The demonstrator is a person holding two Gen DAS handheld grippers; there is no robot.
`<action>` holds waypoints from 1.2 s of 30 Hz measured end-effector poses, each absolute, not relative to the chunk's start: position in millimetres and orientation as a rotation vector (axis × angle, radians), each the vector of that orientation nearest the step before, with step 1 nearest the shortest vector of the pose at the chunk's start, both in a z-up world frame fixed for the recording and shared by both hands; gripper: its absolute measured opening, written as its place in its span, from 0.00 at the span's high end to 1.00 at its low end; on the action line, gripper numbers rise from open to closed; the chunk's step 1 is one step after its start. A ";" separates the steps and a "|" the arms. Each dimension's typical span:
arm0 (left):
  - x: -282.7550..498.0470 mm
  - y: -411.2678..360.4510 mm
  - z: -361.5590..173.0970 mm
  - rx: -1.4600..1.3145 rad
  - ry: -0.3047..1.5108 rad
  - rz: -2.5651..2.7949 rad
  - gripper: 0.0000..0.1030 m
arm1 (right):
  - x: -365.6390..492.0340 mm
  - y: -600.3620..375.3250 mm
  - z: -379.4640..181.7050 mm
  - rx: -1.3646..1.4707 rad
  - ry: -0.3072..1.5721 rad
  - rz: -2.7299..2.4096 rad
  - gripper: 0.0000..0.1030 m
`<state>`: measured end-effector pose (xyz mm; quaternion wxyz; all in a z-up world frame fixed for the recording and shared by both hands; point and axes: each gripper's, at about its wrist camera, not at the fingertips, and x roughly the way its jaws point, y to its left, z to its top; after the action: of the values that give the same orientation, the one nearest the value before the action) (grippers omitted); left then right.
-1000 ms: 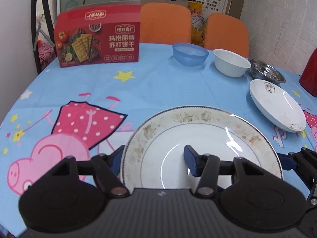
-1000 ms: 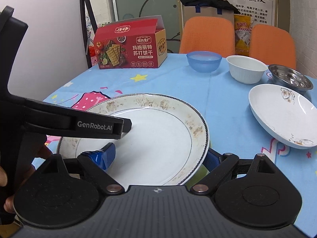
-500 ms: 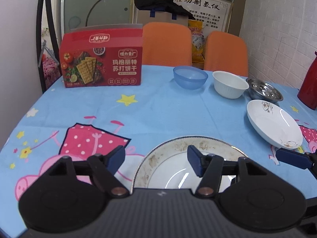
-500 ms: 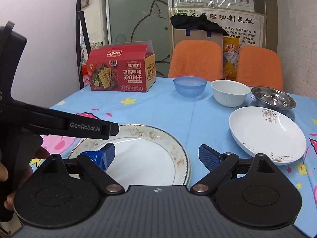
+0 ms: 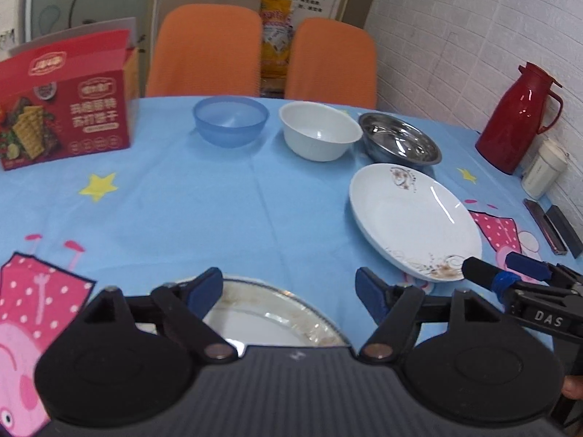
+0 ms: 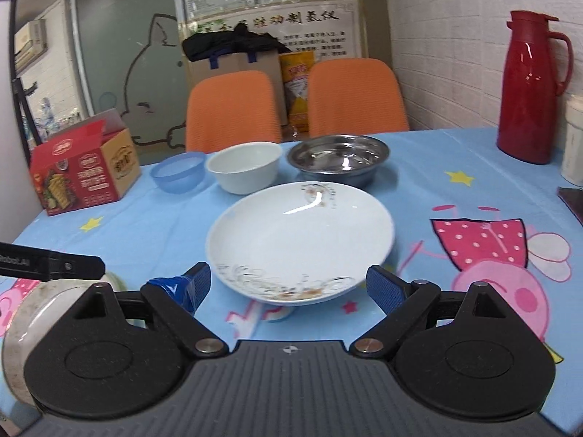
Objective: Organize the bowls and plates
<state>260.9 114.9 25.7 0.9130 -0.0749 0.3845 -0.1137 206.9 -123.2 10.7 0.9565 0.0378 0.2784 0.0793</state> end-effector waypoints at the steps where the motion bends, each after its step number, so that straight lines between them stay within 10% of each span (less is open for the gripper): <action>1: 272.0 108.4 25.8 -0.154 0.804 -0.255 0.29 | 215.3 -129.8 8.3 0.087 0.577 0.140 0.23; 36: 381.9 -0.4 -16.9 0.007 0.856 -0.307 0.42 | 292.7 -126.5 -31.0 0.015 0.653 0.144 0.21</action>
<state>381.9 -0.4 -16.9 0.8984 0.0034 0.4133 -0.1485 292.7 -126.5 -31.0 0.9446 0.0072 0.3204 0.0708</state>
